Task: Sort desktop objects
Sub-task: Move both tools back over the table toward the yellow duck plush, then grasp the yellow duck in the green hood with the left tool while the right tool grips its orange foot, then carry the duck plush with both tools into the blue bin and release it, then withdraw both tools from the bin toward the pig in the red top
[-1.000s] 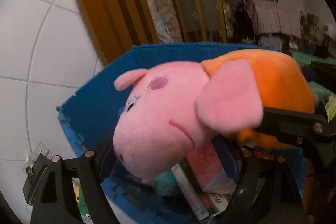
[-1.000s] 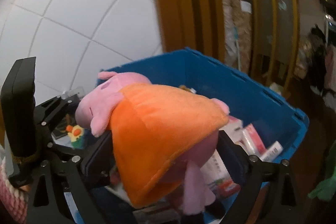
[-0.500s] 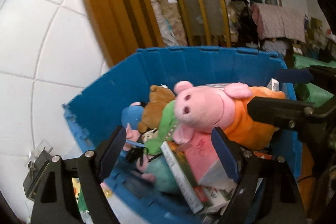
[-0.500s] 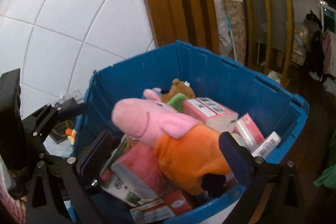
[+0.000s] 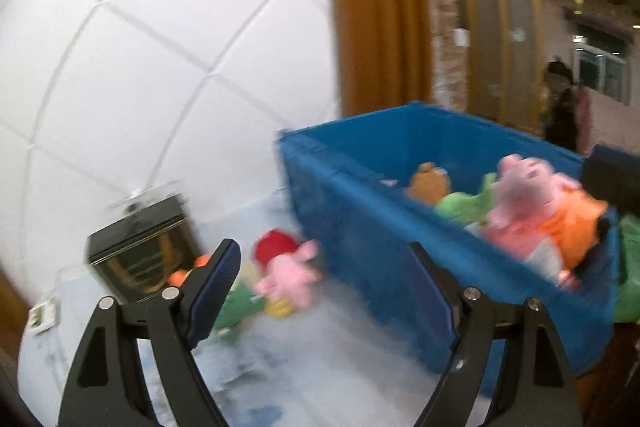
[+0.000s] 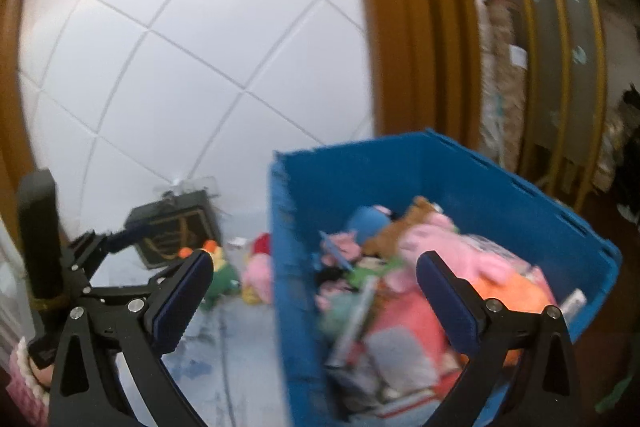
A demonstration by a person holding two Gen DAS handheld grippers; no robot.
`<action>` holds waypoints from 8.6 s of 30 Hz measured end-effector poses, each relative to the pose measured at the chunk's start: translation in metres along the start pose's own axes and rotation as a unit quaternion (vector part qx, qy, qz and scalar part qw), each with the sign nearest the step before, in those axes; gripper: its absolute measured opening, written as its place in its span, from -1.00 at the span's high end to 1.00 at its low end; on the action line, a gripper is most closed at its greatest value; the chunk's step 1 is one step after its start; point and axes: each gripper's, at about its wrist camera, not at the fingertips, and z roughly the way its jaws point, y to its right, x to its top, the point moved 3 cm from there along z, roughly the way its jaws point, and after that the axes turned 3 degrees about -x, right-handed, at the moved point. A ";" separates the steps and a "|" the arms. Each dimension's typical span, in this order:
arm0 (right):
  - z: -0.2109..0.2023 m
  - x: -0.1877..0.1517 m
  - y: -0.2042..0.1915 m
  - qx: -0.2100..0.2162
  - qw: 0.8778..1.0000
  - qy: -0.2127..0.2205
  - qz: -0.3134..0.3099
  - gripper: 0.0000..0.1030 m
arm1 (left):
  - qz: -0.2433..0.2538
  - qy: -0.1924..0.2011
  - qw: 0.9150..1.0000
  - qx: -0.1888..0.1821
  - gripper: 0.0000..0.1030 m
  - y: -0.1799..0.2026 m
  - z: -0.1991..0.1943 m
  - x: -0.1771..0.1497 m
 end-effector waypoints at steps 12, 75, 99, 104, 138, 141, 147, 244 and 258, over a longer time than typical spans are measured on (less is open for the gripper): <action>0.044 -0.015 -0.112 0.090 0.995 0.013 -0.052 -1.00 | -0.088 -0.063 0.989 0.100 -0.61 -0.132 0.010 -0.070; 0.405 -0.130 -0.252 0.174 0.941 -0.258 -0.134 -0.44 | -0.200 -0.306 0.914 0.177 -0.69 -0.293 0.244 -0.252; 0.435 -0.167 -0.299 0.218 0.903 -0.320 -0.184 -1.00 | -0.182 -0.271 0.941 0.086 -1.00 -0.263 0.254 -0.209; 0.442 -0.176 -0.307 0.228 0.898 -0.325 -0.191 -1.00 | -0.167 -0.277 0.942 0.086 -1.00 -0.265 0.263 -0.214; 0.336 -0.181 -0.294 0.253 0.909 -0.288 -0.165 0.44 | -0.164 -0.214 0.956 0.114 -0.53 -0.232 0.156 -0.223; 0.304 -0.161 -0.289 0.253 0.918 -0.252 -0.174 0.44 | -0.157 -0.180 0.963 0.122 -0.53 -0.221 0.126 -0.202; 0.228 -0.113 -0.271 0.241 0.937 -0.182 -0.173 0.44 | -0.137 -0.108 0.979 0.108 -0.53 -0.190 0.061 -0.149; -0.053 0.027 0.046 0.069 0.997 0.024 -0.007 -1.00 | -0.059 0.015 0.995 0.076 -0.90 -0.016 -0.019 -0.005; 0.018 -0.003 -0.148 0.125 0.992 -0.003 0.002 -1.00 | -0.119 -0.060 0.982 0.137 -0.90 -0.201 -0.018 -0.104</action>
